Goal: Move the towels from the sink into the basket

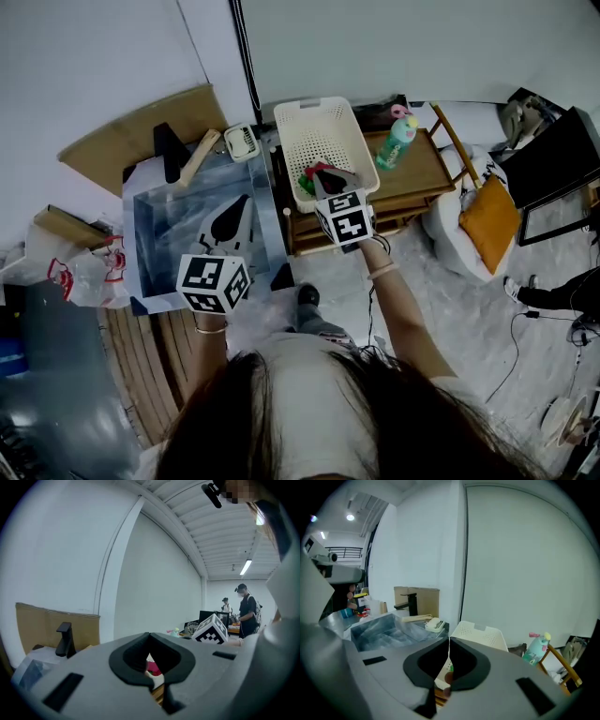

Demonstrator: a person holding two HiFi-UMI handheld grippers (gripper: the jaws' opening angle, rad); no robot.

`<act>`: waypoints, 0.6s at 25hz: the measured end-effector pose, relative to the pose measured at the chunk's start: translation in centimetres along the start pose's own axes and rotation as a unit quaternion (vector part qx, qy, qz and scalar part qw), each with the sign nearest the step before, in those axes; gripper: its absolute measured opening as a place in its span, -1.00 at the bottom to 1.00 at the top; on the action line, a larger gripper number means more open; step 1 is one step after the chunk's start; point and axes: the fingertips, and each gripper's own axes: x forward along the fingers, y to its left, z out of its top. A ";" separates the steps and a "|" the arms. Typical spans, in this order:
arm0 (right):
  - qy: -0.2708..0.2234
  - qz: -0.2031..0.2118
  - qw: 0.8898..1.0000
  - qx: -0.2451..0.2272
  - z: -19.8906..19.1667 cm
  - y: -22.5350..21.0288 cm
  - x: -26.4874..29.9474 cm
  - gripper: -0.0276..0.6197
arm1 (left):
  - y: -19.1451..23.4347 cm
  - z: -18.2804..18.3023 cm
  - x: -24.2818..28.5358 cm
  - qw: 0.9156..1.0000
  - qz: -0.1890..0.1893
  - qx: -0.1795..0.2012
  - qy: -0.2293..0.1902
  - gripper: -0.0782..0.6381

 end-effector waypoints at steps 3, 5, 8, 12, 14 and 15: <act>-0.022 -0.006 1.000 0.003 1.0 1.5 -2.1 -0.82 | 0.2 0.4 -1.8 1.000 0.005 0.002 -0.010 -0.77; -0.039 -0.010 0.999 0.006 1.8 2.4 -3.5 -0.82 | 0.3 0.5 -3.1 1.000 0.007 0.004 -0.015 -0.77; -0.059 -0.013 0.998 0.008 2.8 3.8 -5.5 -0.82 | 0.3 0.9 -4.8 1.000 0.009 0.009 -0.023 -0.77; -0.083 -0.014 0.996 0.008 3.9 5.8 -8.0 -0.82 | 0.2 1.1 -7.1 0.999 0.010 0.016 -0.032 -0.77; -0.092 -0.014 0.996 0.007 4.3 7.0 -9.2 -0.82 | 0.2 1.2 -8.3 0.999 0.012 0.017 -0.036 -0.77; -0.096 -0.015 0.995 0.006 4.5 7.5 -9.9 -0.82 | 0.1 1.3 -8.9 0.999 0.013 0.018 -0.037 -0.77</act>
